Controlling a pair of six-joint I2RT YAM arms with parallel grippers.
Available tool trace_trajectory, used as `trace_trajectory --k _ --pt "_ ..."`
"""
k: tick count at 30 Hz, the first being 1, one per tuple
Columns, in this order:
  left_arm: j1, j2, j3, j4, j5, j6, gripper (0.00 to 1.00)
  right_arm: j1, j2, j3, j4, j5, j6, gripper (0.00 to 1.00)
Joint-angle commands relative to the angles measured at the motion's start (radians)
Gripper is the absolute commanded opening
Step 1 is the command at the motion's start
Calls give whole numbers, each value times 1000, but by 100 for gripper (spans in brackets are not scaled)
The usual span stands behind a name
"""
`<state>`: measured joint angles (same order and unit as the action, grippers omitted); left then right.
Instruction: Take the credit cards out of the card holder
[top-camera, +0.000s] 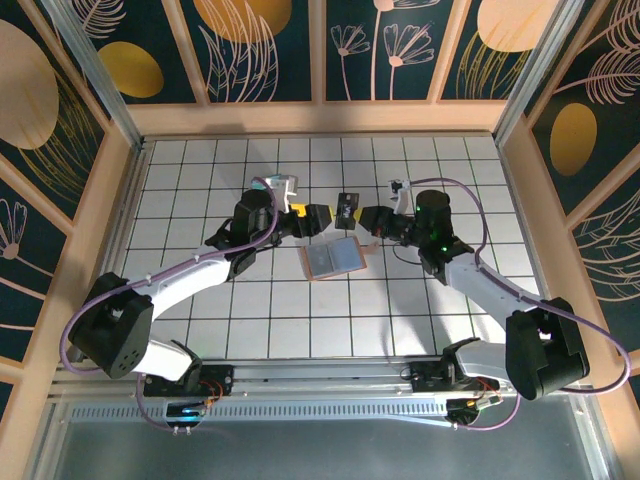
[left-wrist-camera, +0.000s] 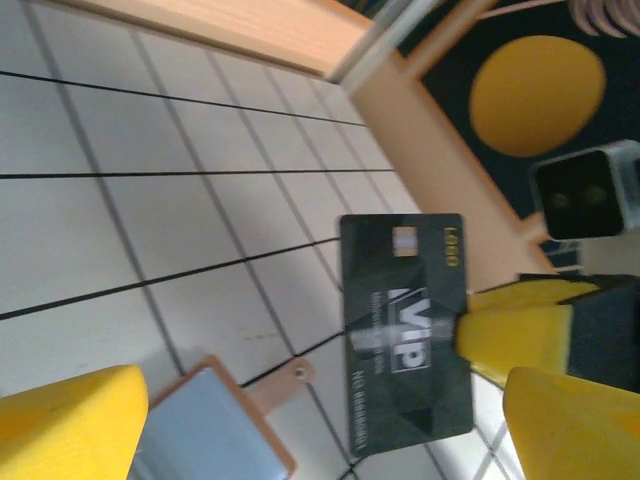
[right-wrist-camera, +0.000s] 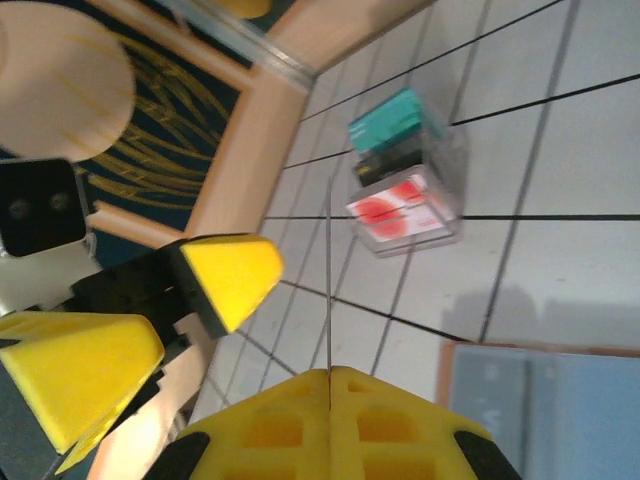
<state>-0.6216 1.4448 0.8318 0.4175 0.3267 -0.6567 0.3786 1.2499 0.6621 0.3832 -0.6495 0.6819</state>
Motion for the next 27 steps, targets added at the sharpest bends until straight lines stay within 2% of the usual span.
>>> trace_trajectory --k 1,6,9,13,18,25,27 --pt "6 24 6 100 147 -19 88 -5 -13 -20 153 -121 63 0" --pt "6 49 14 138 181 -42 87 -3 3 -30 233 -164 108 0" --pt "5 66 15 184 208 -71 83 -3 10 -32 247 -174 116 0" --pt "6 81 16 245 236 -106 68 -2 22 -37 281 -194 136 0" --pt "7 84 16 269 248 -119 46 3 32 -38 299 -204 143 0" --pt "8 74 22 226 240 -88 18 7 45 -41 308 -208 144 0" --pt "8 66 31 180 223 -53 5 8 47 -37 302 -207 139 0"
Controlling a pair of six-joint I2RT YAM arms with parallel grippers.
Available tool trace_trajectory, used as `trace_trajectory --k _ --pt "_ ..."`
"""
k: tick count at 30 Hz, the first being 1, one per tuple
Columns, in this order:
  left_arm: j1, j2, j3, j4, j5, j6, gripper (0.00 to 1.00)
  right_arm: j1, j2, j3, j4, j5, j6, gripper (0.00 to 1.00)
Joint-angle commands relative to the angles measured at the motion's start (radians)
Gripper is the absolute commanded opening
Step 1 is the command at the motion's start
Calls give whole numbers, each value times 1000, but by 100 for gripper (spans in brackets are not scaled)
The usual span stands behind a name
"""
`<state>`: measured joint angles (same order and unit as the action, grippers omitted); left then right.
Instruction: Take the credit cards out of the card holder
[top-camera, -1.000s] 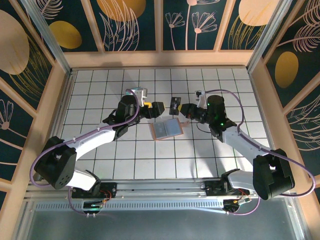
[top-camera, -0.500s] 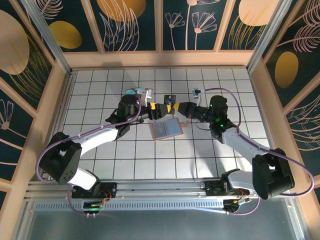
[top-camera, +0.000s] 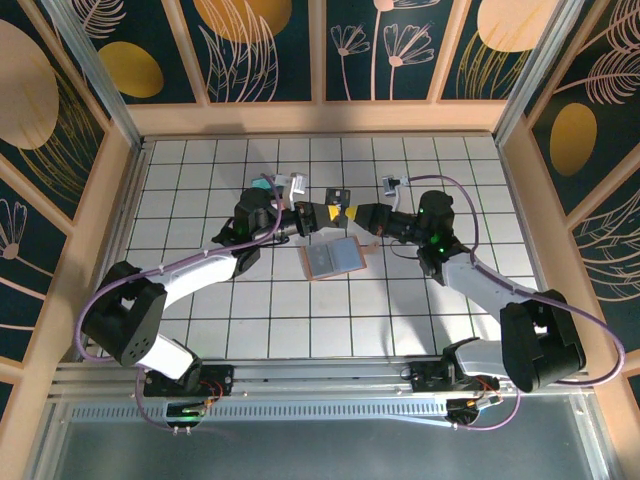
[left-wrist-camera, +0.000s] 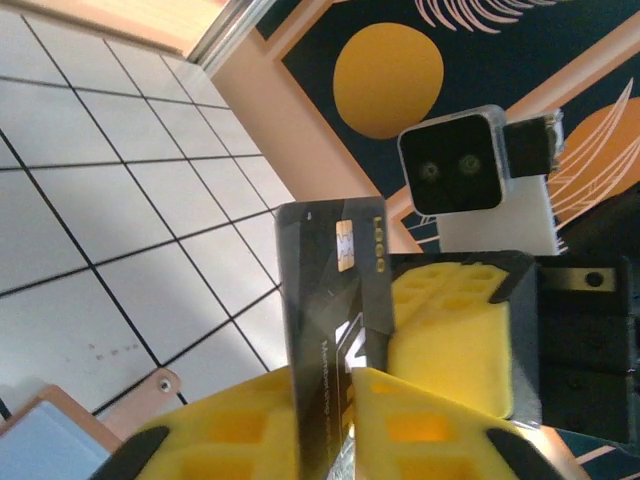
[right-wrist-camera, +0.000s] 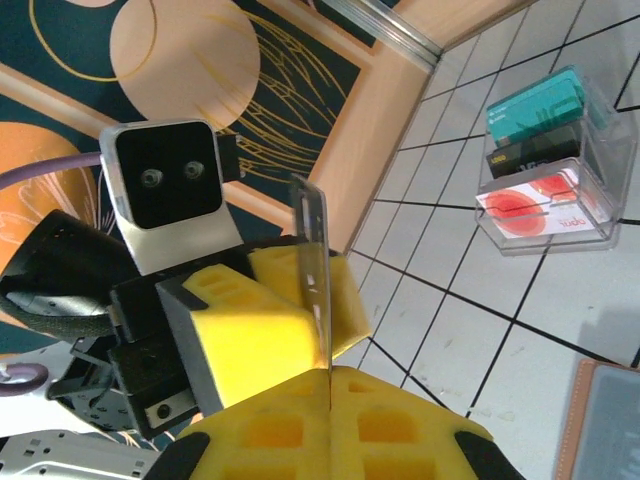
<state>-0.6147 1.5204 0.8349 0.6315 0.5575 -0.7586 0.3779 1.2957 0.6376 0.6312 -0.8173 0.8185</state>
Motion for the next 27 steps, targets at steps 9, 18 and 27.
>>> trace_trajectory --k 9,18,27 --pt "16 -87 154 -459 -214 469 0 9 -61 36 -203 92 -132 30" --pt "166 -34 341 -743 -307 986 0 7 -199 58 -462 364 -241 56" --pt "256 160 558 -955 -350 1354 0 9 -282 71 -580 547 -273 76"
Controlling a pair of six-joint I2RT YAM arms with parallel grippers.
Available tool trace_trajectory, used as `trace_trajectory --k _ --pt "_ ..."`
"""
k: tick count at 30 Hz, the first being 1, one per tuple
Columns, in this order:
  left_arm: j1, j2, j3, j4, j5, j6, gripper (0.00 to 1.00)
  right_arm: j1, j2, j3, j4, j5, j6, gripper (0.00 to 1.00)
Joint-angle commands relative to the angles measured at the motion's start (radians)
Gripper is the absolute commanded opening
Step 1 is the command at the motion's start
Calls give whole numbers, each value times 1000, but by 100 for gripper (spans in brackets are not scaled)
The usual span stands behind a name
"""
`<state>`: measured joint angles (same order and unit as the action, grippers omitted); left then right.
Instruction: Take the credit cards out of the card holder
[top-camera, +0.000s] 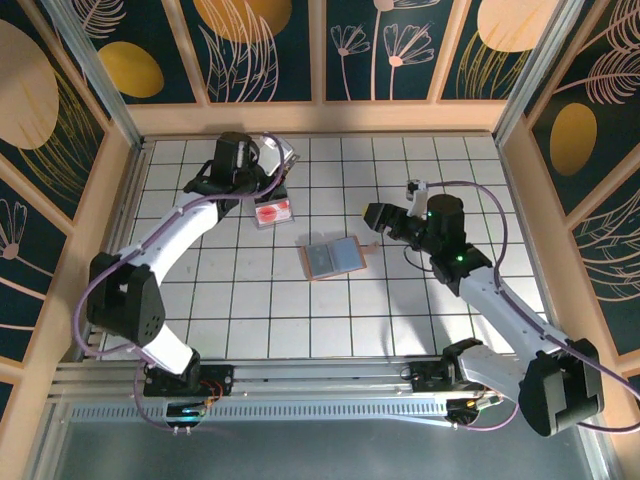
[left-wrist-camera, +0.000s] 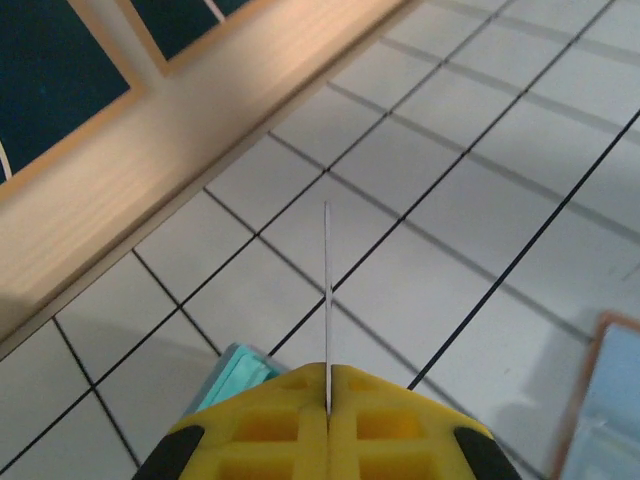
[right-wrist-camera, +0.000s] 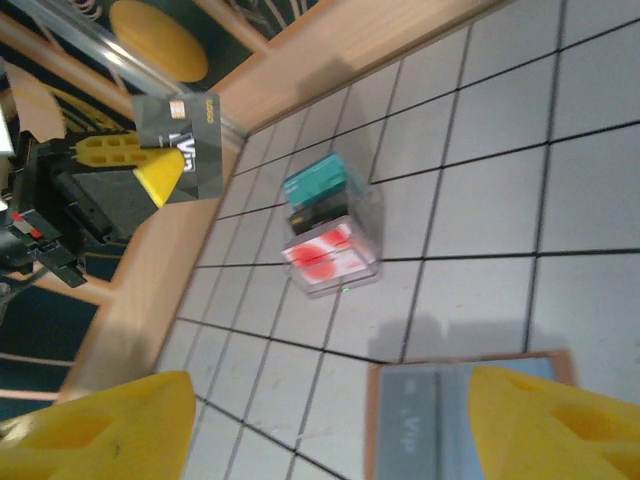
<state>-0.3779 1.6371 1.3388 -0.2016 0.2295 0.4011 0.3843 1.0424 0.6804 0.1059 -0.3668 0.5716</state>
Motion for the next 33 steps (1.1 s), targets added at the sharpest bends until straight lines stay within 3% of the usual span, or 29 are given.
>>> trace_trajectory --k 1,7,10,33 --pt "25 62 67 -140 -36 231 0 2 -33 26 -62 117 -25 78" --pt "68 122 91 -208 -2 412 0 -1 -26 33 -96 170 -24 86" --pt "89 140 90 -234 36 488 0 -1 -17 38 -103 192 -22 99" --pt "149 355 267 -377 76 618 0 -1 48 77 -136 261 0 99"
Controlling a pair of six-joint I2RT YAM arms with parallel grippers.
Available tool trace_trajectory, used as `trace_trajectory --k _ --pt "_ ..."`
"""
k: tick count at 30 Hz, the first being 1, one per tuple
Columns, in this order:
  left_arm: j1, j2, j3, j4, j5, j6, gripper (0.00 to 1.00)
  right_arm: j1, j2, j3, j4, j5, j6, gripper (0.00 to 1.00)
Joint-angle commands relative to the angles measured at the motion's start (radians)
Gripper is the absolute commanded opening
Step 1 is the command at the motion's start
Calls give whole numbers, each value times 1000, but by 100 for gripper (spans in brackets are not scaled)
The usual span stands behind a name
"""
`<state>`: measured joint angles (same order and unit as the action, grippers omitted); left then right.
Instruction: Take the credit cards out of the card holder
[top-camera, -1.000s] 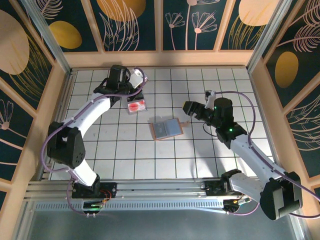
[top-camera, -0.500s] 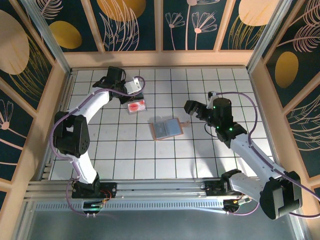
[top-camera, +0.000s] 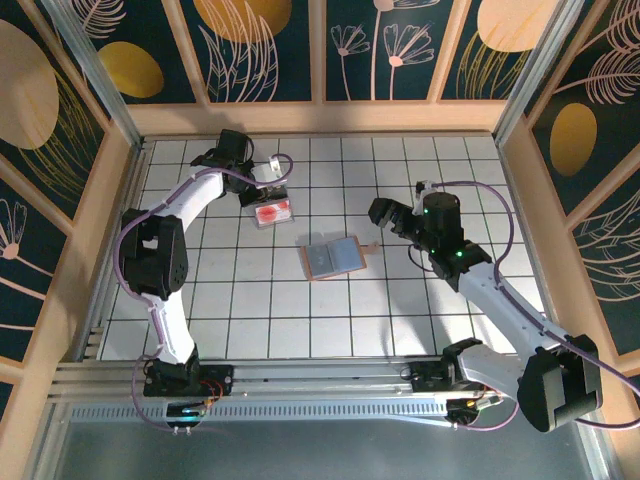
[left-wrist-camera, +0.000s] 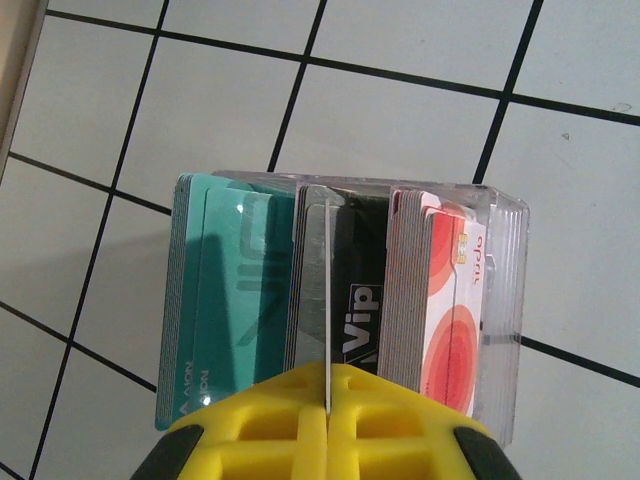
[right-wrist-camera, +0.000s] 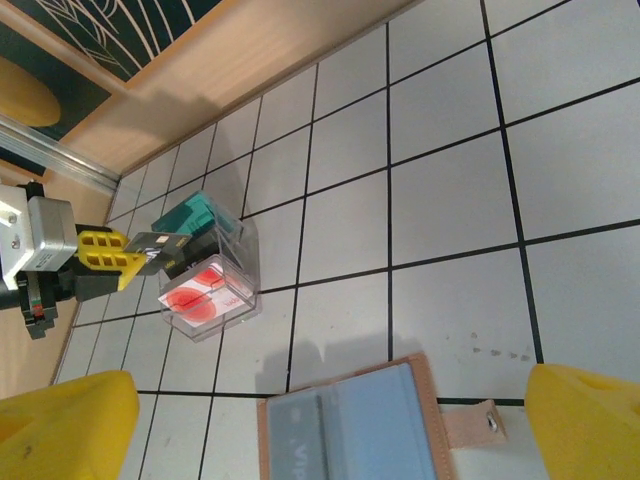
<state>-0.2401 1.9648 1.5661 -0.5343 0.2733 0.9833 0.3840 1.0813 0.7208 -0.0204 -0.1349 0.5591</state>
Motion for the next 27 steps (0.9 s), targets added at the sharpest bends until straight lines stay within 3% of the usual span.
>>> trace_trajectory --k 1,23,27 --pt "13 34 47 -49 33 37 0 0 12 37 -12 33 15 99" --pt "18 180 201 -170 -15 18 0 0 34 50 -15 43 30 99" --pt "19 192 228 -186 -15 1 5 1 39 49 -7 29 32 99"
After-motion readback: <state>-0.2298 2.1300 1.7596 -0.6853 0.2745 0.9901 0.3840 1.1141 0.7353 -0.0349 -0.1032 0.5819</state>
